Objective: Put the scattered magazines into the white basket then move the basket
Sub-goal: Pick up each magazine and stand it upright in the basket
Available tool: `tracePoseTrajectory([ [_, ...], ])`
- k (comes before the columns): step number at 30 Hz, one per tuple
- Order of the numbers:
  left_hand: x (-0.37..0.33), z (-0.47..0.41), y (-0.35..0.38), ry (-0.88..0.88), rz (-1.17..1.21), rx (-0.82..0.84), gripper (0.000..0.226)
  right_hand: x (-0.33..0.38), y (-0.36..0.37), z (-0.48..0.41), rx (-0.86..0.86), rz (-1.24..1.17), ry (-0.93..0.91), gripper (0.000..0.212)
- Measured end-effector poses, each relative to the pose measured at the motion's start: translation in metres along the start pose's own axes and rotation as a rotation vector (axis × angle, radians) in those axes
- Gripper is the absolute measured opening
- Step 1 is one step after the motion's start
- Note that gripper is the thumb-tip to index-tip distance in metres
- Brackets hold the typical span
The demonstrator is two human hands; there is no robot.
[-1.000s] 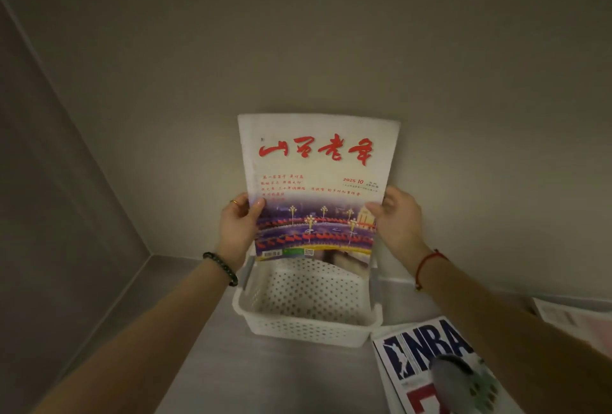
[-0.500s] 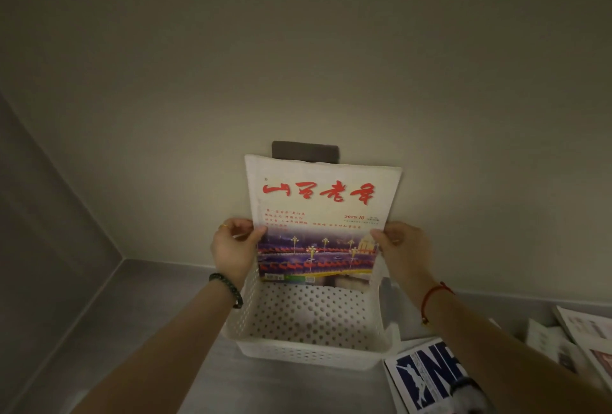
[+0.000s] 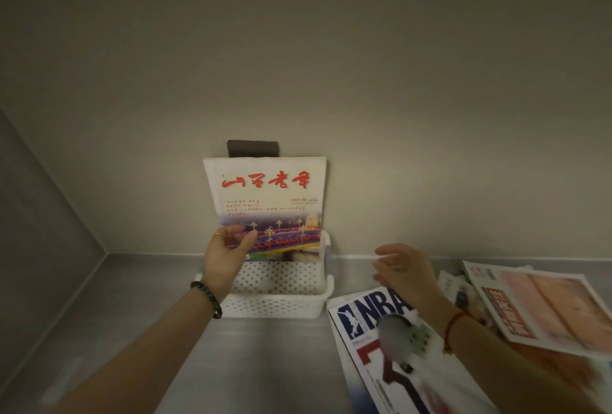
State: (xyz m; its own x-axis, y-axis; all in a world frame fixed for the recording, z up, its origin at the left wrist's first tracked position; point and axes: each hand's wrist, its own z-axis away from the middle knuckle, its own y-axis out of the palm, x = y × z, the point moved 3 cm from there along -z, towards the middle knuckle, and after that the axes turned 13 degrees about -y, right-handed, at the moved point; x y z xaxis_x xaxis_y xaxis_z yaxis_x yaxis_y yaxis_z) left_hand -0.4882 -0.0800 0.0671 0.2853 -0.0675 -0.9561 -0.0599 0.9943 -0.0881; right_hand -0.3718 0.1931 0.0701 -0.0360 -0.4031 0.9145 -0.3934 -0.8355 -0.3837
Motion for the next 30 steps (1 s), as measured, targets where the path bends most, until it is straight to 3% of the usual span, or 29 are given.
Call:
tracePoseTrajectory([
  [5, -0.005, 0.045, 0.032, -0.001, -0.064, 0.101, 0.04, -0.03, -0.066, 0.051, 0.01, 0.036, 0.097, 0.017],
  [10, 0.001, 0.081, 0.087, -0.036, -0.098, 0.161, 0.036, -0.061, -0.141, 0.082, -0.054, 0.16, 0.122, 0.012],
  [19, 0.049, 0.158, 0.233, -0.143, -0.195, 0.379, 0.035, -0.137, -0.253, 0.105, -0.062, 0.216, 0.218, 0.027],
  [22, 0.065, 0.177, 0.269, -0.246, -0.09, 0.397, 0.025, -0.161, -0.275, 0.105, 0.019, 0.268, 0.192, 0.034],
  [24, 0.075, 0.186, 0.285, -0.333, -0.041, 0.434, 0.033, -0.174, -0.284, 0.103, 0.087, 0.345, 0.139, 0.043],
  [26, 0.086, 0.192, 0.297, -0.358, -0.101, 0.467, 0.042, -0.185, -0.289, 0.1, 0.175, 0.468, 0.103, 0.05],
  [30, 0.106, 0.209, 0.327, -0.368, -0.093, 0.617, 0.038, -0.2, -0.285, 0.087, 0.334, 0.64, 0.003, 0.052],
])
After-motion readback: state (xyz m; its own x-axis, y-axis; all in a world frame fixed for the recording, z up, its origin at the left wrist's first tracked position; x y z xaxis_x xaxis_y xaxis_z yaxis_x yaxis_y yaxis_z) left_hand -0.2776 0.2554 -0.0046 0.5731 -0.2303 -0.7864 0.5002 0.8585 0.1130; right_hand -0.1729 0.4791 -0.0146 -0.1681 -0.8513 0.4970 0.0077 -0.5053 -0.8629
